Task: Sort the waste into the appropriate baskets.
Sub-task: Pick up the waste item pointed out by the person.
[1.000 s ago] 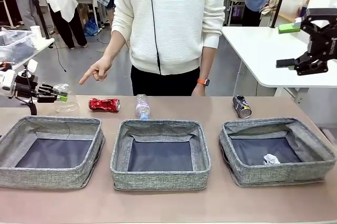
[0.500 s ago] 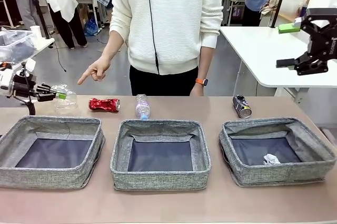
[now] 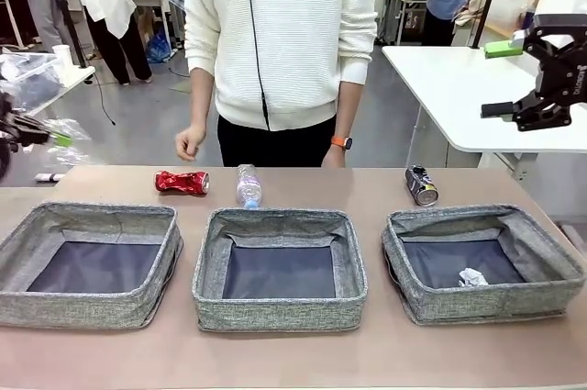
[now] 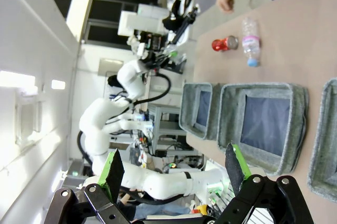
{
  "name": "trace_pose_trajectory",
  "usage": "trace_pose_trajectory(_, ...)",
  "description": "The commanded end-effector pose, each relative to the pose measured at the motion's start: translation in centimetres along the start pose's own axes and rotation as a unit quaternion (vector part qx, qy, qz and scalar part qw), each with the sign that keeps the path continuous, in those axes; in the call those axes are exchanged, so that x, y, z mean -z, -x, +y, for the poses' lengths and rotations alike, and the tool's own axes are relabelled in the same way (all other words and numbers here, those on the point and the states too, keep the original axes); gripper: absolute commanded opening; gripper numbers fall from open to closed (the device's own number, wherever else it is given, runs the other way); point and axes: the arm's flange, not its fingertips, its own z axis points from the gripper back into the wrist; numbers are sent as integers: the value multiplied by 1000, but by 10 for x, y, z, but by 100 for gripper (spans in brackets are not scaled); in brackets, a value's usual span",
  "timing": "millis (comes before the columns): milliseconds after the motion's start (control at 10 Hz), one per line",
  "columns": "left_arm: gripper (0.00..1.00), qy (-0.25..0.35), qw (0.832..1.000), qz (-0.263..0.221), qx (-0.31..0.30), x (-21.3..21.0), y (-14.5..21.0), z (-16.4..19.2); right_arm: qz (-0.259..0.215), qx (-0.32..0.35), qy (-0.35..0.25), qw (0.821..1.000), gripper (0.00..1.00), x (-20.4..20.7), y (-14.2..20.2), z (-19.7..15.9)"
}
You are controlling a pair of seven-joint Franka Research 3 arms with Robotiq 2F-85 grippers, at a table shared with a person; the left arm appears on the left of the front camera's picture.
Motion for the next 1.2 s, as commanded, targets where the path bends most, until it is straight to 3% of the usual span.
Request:
trace_pose_trajectory(0,0,77,988,83,-102,-38,-47,-61,2,10,3,1000,100,0,-1,5)
trace_pose_trajectory(100,0,122,979,91,-138,-45,-61,-84,2,10,3,1000,100,0,-1,5)
trace_pose_trajectory(300,0,126,950,189,-214,-26,-62,-115,2,10,3,1000,100,0,-1,5)
trace_pose_trajectory(400,0,132,940,216,-228,-15,-58,-128,2,10,3,1000,100,0,-1,5)
trace_pose_trajectory(500,0,128,955,201,-175,-7,-58,-142,2,10,3,1000,100,0,-1,5)
trace_pose_trajectory(600,0,228,959,126,-109,-8,-58,-146,2,10,3,1000,100,0,-1,5)
trace_pose_trajectory(700,0,137,946,204,-212,-14,-64,-131,2,10,3,1000,100,0,-1,5)
trace_pose_trajectory(1100,1,149,950,192,-197,-10,-60,-133,2,10,3,1000,100,0,-1,5)
